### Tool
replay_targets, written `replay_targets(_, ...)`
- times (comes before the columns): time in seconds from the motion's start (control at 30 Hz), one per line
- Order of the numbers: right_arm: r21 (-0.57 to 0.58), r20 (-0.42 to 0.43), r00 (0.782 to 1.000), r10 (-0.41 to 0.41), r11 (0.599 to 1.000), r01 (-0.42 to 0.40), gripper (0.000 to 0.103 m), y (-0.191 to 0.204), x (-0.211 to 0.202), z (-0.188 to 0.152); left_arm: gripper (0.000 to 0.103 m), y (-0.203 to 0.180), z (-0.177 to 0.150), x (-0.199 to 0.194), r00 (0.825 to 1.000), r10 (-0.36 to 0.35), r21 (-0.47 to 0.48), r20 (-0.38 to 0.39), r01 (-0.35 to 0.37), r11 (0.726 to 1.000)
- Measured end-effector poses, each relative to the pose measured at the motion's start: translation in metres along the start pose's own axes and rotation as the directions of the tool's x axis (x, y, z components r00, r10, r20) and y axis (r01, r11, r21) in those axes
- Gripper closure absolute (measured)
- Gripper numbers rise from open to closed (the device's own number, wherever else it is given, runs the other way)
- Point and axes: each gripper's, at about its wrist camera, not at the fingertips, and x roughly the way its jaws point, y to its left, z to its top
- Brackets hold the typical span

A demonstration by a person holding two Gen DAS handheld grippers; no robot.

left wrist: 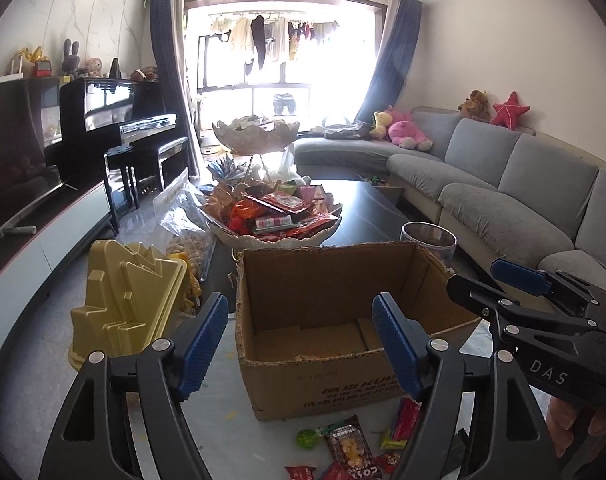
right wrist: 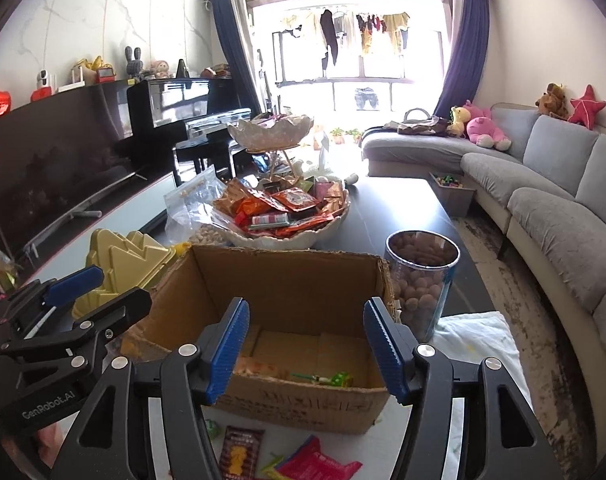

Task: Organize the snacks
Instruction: 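Move both open tools back toward the snack pile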

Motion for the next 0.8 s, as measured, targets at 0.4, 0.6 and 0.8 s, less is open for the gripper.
replay_targets(0.4, -0.022, 0.016, 0.999, 0.044, 0.999, -0.044, 0.039, 0.011, -0.053, -0.026, 0.018, -0.011, -0.024, -0.062, 1.000, 0.013, 0.043, 0.024, -0.014, 0.999)
replay_targets(0.6, -0.025, 0.007, 0.999, 0.047, 0.999, -0.047, 0.034, 0.016, -0.067, -0.048, 0.017, -0.012, -0.044, -0.076, 1.000, 0.020, 0.047, 0.011, -0.021, 0.999)
replay_targets(0.8, -0.036, -0.028, 0.999, 0.045, 0.998, -0.046, 0.034, 0.019, -0.069, -0.068, 0.016, -0.012, -0.066, -0.079, 1.000, 0.023, 0.039, -0.021, -0.022, 0.999)
